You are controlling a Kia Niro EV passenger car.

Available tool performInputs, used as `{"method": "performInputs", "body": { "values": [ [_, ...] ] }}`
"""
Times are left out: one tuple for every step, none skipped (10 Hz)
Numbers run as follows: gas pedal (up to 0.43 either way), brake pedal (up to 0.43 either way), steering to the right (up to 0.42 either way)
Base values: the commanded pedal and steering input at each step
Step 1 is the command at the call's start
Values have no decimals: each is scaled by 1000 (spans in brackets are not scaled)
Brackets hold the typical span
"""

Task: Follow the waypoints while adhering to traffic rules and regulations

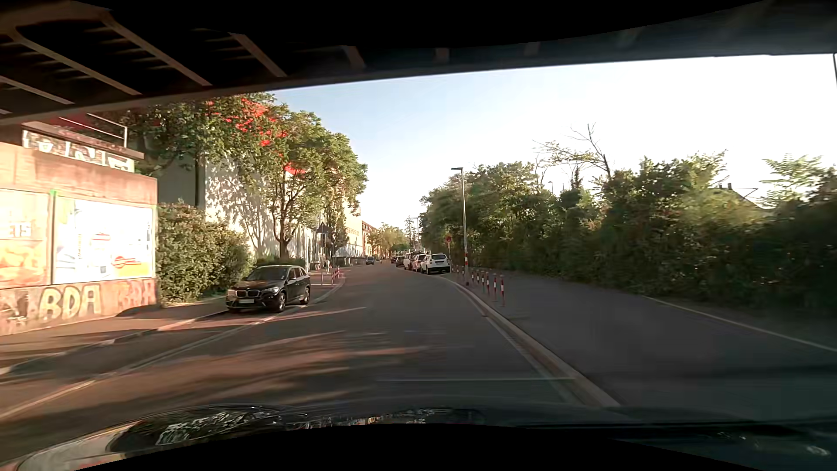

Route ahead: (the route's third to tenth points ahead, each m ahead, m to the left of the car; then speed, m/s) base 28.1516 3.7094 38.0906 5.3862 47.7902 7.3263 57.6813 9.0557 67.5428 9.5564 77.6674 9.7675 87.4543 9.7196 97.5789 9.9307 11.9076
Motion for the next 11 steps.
{"method": "performInputs", "body": {
  "values": [
    [59, 0, -12],
    [59, 0, -15],
    [59, 0, -18],
    [67, 0, -20],
    [67, 0, -20],
    [79, 0, -20],
    [79, 0, -21],
    [79, 0, -23],
    [79, 0, -25],
    [79, 0, -28],
    [79, 0, -30]
  ]
}}
